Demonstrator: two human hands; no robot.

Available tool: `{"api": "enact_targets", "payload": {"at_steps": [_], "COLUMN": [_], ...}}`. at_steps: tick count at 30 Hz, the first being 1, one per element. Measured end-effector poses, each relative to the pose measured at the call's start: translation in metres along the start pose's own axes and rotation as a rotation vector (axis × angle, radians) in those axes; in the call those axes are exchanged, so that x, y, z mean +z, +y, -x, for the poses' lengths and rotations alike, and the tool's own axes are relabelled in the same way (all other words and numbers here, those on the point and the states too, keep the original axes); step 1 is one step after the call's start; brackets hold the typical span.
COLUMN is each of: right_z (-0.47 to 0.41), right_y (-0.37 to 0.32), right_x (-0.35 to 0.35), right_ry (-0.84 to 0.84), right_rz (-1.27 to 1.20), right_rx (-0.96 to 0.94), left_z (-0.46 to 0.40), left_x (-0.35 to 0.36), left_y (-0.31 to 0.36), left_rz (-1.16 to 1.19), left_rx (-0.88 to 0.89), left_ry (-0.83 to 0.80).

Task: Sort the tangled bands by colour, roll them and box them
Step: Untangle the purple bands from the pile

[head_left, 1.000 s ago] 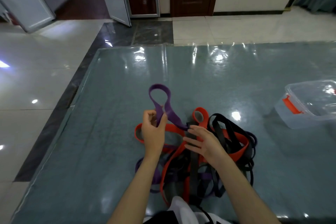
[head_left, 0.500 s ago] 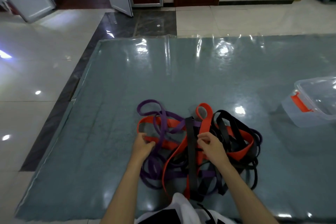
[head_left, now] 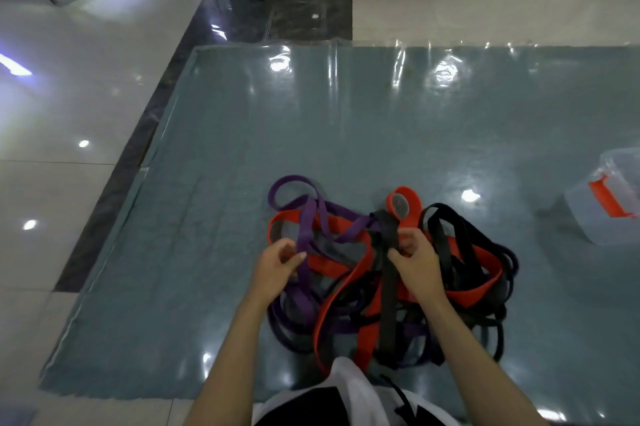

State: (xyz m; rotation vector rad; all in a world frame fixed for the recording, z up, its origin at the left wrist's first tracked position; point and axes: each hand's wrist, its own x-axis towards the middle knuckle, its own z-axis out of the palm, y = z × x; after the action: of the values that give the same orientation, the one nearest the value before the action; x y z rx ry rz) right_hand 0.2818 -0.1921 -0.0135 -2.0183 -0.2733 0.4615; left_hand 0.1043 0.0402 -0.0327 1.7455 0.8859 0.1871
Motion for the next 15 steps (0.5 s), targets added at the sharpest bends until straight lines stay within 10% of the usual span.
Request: {"api": "enact_targets", "payload": {"at_steps": [5,9,15], "right_z": [-0.002,0.021,0.032], "right_y": [-0.002,-0.004,-0.017], "right_x": [-0.011,0.006,0.048], "right_ry": [0.138,0.275,-0.333], "right_rz": [0.010,0.356,0.474], "right_rx": [0.126,-0.167,-0.560], "left_z": [-0.011,-0.016,-0.011], "left_x": [-0.005,-0.008,-0.016], "left_y": [0.036,0.062,0.090], "left_rz": [0.450,0.647,0.909], "left_rx": [-0.037,0.004,0.034], "left_ry": [0.237,0.236,0.229]}}
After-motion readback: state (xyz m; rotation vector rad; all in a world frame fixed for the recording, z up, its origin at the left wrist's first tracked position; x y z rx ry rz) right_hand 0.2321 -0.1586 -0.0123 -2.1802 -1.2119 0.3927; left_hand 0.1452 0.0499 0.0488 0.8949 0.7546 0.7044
